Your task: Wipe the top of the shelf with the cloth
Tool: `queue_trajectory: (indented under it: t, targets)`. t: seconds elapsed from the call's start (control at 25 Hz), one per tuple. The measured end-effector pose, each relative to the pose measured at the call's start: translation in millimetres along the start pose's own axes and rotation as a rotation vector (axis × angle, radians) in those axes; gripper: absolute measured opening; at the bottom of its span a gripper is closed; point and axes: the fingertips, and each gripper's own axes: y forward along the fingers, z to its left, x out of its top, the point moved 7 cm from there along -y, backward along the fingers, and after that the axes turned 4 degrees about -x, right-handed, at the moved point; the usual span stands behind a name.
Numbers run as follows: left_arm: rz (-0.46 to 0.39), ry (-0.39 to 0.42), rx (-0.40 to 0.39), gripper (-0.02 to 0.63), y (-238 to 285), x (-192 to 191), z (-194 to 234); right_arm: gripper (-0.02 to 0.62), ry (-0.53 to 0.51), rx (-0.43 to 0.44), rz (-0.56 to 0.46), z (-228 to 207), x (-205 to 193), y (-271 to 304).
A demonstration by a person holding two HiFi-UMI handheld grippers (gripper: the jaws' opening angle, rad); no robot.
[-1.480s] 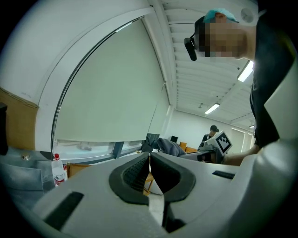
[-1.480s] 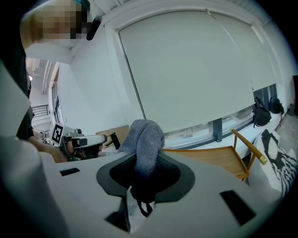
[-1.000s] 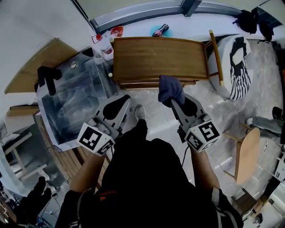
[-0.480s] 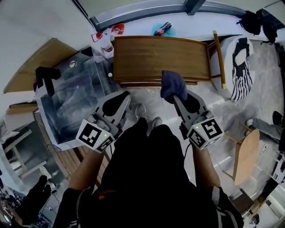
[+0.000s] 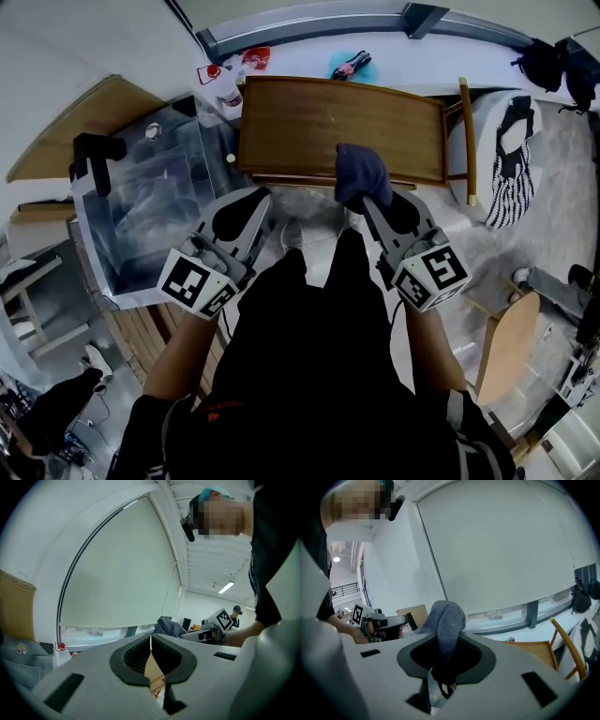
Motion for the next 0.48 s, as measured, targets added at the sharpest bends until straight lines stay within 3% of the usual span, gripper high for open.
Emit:
queue_trajectory:
  t: [0.48]
  targets:
    - [-0.003,-0.018,0.151,0.025,57,9,2,0.095,-0.052,0.135,0.044,-69,36,51]
